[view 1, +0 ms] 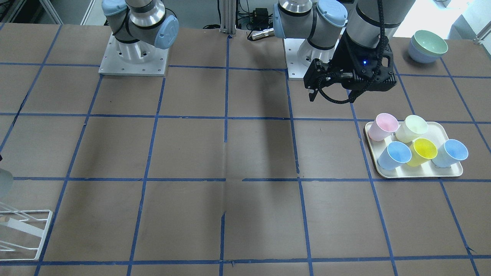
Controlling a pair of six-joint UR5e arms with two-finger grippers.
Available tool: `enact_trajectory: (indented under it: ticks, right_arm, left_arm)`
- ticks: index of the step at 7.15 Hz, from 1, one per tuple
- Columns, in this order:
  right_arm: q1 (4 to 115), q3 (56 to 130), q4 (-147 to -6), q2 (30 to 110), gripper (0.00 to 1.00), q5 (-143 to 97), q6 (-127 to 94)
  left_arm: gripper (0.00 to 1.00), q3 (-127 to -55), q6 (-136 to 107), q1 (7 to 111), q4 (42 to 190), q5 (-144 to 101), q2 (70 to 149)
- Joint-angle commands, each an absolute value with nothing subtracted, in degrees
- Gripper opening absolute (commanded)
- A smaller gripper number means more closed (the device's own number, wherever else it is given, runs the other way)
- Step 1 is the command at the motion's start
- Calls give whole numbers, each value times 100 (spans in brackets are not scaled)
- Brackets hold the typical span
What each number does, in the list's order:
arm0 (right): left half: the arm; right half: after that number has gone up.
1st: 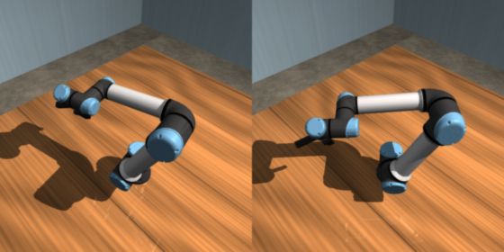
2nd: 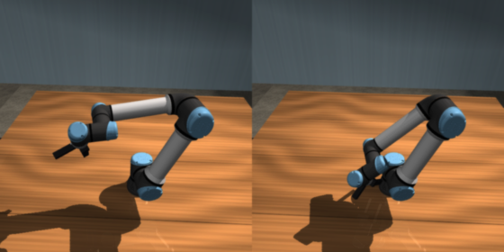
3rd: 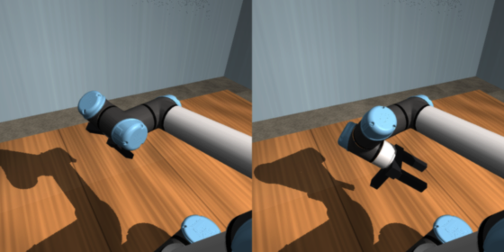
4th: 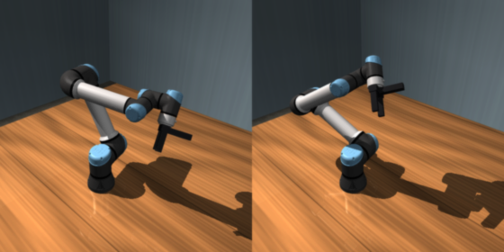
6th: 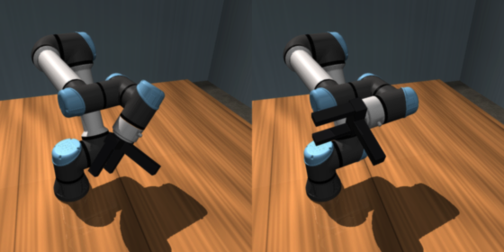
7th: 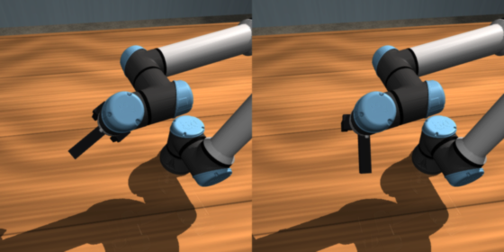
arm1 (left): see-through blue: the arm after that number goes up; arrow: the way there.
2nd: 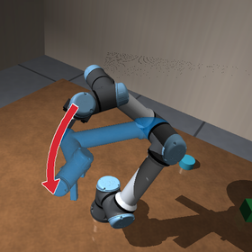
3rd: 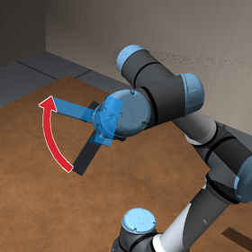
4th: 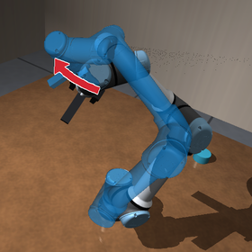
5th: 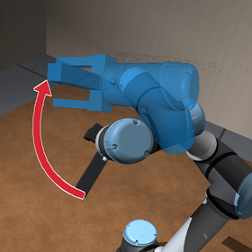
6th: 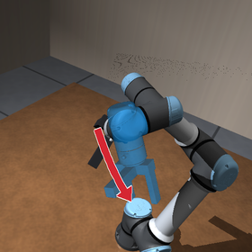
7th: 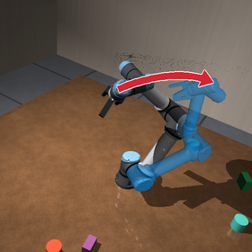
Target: Transfer IKEA cup to right arm and place on rack
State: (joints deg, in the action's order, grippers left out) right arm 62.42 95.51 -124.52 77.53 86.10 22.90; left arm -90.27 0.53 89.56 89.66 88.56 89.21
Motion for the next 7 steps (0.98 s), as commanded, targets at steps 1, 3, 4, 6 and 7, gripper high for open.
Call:
enact_trajectory:
  ticks: [1,3,4,6,7]
  right_arm:
    - [6231,9545,-12628,7577,0,8596,2285]
    - [6232,9562,-12973,7392,0,8596,2259]
    - [6240,9571,-12973,7383,0,8596,2259]
    - [6240,9589,-12929,7322,0,8596,2241]
    - [6240,9598,-12911,7295,0,8596,2241]
  left_arm:
    - [100,-9026,53,8956,8947,8859,8921]
    - [100,-9035,53,8956,8947,8859,8921]
    - [100,-9035,53,8956,8939,8859,8921]
    - [100,-9035,53,8956,8938,8859,8921]
    - [100,-9035,53,8956,8938,8859,8921]
